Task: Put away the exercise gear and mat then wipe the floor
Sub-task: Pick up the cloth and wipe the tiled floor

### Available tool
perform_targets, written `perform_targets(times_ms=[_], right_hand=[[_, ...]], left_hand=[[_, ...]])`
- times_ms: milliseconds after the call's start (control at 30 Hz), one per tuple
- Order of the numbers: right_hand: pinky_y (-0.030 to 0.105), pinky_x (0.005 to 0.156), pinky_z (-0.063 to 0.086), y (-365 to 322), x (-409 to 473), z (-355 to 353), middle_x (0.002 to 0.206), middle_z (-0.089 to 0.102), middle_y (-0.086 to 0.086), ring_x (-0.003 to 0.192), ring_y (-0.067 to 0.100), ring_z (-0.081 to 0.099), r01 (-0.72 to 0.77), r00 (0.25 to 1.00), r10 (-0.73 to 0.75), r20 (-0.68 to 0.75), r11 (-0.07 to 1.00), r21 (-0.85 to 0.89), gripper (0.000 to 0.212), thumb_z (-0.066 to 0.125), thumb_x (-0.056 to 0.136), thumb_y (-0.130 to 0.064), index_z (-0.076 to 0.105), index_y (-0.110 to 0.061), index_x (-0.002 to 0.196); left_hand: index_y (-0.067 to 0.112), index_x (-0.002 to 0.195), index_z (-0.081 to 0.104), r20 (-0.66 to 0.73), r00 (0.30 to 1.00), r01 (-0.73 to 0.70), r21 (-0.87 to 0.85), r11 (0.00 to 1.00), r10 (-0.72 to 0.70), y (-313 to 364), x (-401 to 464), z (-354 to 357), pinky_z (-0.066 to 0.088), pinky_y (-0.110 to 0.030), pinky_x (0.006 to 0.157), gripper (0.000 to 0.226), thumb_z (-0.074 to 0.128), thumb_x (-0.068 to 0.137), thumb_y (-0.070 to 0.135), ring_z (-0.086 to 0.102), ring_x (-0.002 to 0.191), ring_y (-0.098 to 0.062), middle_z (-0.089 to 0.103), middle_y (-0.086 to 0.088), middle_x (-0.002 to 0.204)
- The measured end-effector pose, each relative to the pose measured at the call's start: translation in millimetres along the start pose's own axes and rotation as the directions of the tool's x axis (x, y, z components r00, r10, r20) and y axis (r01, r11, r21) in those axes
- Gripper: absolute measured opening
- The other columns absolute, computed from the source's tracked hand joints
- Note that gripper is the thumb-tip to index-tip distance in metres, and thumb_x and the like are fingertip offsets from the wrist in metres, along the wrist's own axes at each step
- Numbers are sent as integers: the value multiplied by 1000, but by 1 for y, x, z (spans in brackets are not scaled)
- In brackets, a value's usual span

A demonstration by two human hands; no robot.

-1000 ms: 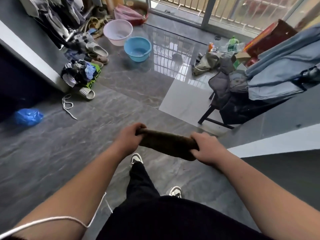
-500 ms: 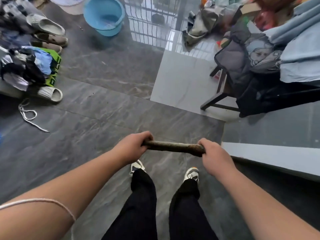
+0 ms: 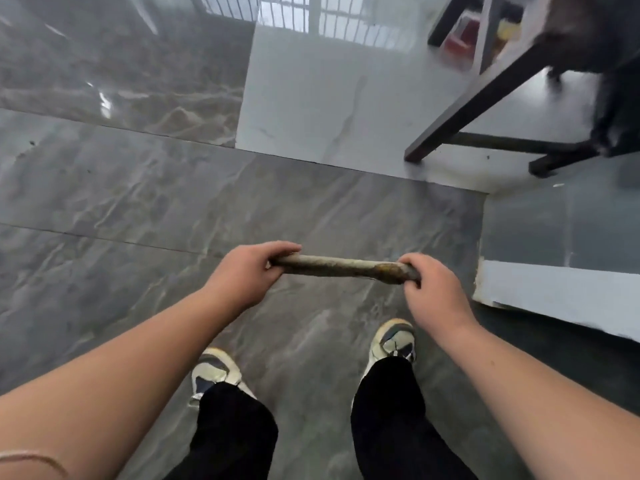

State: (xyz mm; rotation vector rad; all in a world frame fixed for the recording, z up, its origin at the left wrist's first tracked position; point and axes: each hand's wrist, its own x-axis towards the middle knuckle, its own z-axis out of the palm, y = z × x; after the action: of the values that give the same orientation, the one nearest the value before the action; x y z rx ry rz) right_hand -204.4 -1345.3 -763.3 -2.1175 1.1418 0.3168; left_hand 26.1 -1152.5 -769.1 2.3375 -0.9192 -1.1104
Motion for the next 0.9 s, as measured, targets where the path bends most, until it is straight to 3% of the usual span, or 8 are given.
perform_targets(times_ms=[167,233,367,433,533,700,800,900], right_hand=[[23,84,35,74,92,27,104,64,0,102,21,55,69,991,-72,-117,997,-25,36,57,81,3,67,-18,109],[23,84,35,92,127,29,102,64,-1,101,19,55,116,980,-117,-164,993,-15,36,59,80,2,67,-19,108],[25,99,38,117,191,28,112,65,2,110,19,54,258,919,-269,-287,963,-77,37,61,81,3,66,-14,114],[23,106,32,129,216,31,117,64,6,116,21,51,302,888,-327,-322,945,-128,38,61,81,6,66,-10,115],[12,111,20,156,244,54,120,65,9,120,20,49,340,873,-385,-298,920,-193,42,63,77,12,68,-6,113],[36,113,36,176,239,92,129,60,1,129,23,48,275,943,-308,-124,934,-229,47,54,75,1,68,-16,117],[42,108,36,158,226,92,128,58,-1,128,19,44,206,939,-268,-214,940,-271,49,48,70,-14,66,-20,115],[41,118,26,143,238,88,142,52,2,139,21,37,320,905,-367,-214,920,-224,48,44,83,-17,59,-16,129]], left_hand=[[33,110,74,-91,995,-51,-139,989,38,-1,107,57,41,-11,74,36,63,88,7,61,85,-6,66,14,93],[30,110,74,-170,979,-136,-123,983,114,0,148,68,36,-1,74,30,65,90,10,59,87,0,65,17,93],[22,110,74,-308,910,-308,-47,950,279,-7,225,80,36,1,82,26,70,88,9,61,93,2,69,13,100],[20,110,75,-329,862,-397,34,917,386,-13,254,86,36,-2,90,28,70,86,5,62,102,-5,70,10,107],[17,110,75,-276,818,-486,139,863,505,-34,277,102,43,-21,102,29,69,86,1,62,114,-15,71,2,115],[15,119,70,74,914,-405,235,883,399,-69,266,134,28,-30,116,46,61,79,-6,43,138,-26,60,-5,135],[18,113,73,-77,900,-380,344,859,429,-64,258,141,33,-38,112,50,52,68,8,48,131,-34,65,-4,129],[16,128,63,-146,879,-378,366,850,454,-33,273,149,27,-40,117,51,56,77,15,40,138,-31,57,-6,140]])
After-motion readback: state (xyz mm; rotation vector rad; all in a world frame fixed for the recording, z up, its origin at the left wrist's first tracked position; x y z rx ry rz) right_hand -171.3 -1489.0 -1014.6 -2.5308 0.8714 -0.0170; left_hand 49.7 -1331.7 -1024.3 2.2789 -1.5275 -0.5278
